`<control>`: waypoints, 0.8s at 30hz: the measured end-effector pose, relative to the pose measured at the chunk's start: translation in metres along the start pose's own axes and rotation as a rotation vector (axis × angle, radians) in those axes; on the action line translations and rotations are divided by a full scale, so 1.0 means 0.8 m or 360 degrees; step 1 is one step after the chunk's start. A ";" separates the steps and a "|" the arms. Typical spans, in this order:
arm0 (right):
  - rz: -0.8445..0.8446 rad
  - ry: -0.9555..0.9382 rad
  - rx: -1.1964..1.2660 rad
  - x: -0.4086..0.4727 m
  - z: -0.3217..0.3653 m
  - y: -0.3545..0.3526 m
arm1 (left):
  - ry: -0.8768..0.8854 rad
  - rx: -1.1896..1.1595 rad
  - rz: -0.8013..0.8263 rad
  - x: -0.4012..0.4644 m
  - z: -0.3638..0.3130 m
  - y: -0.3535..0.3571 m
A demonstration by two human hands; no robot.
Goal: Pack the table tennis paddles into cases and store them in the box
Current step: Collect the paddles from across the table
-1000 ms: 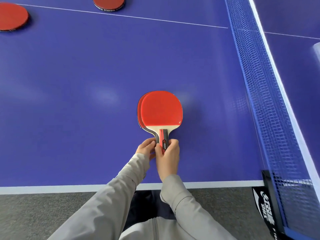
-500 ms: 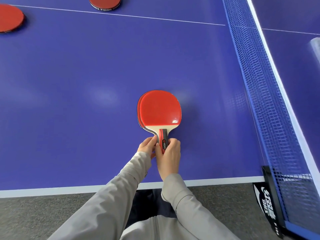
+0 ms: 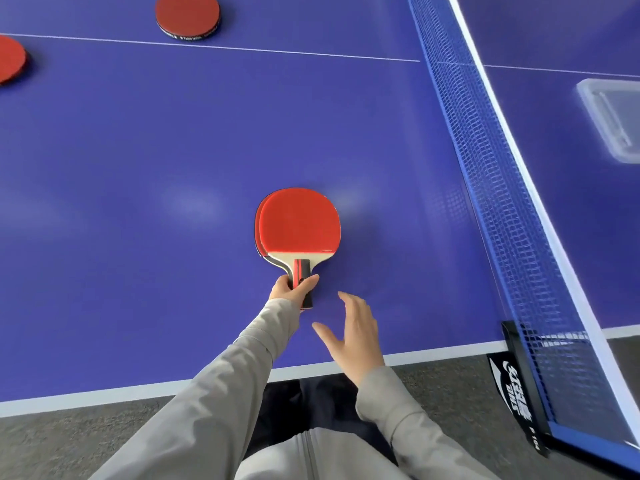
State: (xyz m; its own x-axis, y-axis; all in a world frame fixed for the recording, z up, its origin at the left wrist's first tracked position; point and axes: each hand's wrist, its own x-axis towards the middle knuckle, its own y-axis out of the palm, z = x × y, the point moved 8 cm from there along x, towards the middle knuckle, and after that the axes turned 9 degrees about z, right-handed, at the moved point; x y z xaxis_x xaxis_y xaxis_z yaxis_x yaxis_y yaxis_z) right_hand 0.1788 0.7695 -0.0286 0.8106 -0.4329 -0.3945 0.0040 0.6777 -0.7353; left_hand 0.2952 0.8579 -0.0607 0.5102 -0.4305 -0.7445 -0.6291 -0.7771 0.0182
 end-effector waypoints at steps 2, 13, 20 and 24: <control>0.0047 0.0050 -0.0248 -0.006 -0.016 -0.009 | 0.0050 -0.0025 -0.0009 -0.003 -0.002 -0.005; 0.0200 0.0431 -0.0688 -0.069 -0.111 -0.026 | 0.0121 0.0146 0.0168 -0.043 0.023 -0.011; 0.0133 0.0784 -0.0527 -0.158 -0.171 -0.035 | 0.0263 0.0314 0.0404 -0.097 0.023 0.047; 0.0153 0.0987 -0.0344 -0.218 -0.215 -0.020 | 0.0324 0.0341 0.0526 -0.124 0.030 0.091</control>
State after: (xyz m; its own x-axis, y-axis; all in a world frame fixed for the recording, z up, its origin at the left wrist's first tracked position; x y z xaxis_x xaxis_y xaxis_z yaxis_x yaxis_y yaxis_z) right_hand -0.0633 0.7320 -0.0429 0.3141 -0.6821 -0.6604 -0.2212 0.6239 -0.7495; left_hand 0.1845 0.8549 -0.0018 0.3530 -0.7380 -0.5751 -0.8741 -0.4793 0.0785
